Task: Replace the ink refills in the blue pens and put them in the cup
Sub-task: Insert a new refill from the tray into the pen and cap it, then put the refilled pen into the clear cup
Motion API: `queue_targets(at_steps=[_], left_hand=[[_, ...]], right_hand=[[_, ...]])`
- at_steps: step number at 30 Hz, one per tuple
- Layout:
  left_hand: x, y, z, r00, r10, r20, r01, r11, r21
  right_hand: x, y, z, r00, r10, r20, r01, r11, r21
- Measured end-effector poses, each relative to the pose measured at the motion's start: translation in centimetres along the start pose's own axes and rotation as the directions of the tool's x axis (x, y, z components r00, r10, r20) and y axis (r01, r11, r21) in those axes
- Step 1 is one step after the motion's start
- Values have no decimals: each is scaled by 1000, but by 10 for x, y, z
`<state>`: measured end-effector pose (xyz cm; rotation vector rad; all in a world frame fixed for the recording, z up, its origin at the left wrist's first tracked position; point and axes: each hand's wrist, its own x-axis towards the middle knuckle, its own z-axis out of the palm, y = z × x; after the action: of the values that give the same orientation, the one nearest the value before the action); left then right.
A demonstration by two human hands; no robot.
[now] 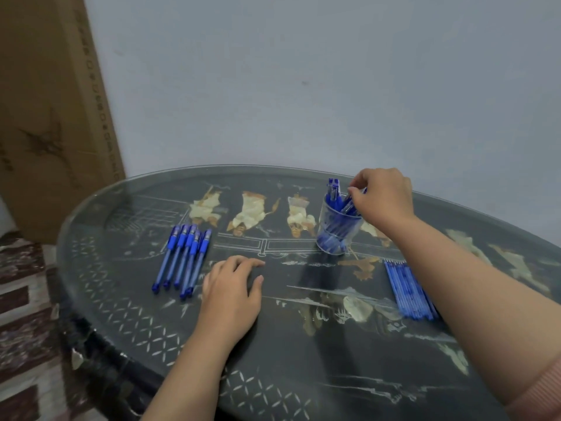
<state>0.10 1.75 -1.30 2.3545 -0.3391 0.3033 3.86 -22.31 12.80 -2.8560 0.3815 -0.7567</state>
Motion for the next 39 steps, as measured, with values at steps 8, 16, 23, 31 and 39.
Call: queue_targets(at_steps=[8, 16, 23, 31, 39], left_hand=[[0, -19, -25, 985, 14, -173, -28, 997, -76], [0, -68, -68, 942, -177, -285, 192, 981, 26], [-6, -75, -73, 946, -241, -216, 259, 964, 60], [-6, -74, -73, 940, -263, -219, 275, 961, 24], [-7, -73, -75, 937, -278, -211, 289, 957, 19]], right_hand=[[-1, -14, 0, 993, 63, -103, -41, 979, 202], [-67, -110, 44, 960, -188, -209, 255, 892, 372], [-100, -170, 107, 927, 26, 373, -219, 847, 484], [-101, -201, 128, 863, 184, 470, -378, 852, 361], [-93, -207, 129, 826, 267, 496, -477, 800, 363]])
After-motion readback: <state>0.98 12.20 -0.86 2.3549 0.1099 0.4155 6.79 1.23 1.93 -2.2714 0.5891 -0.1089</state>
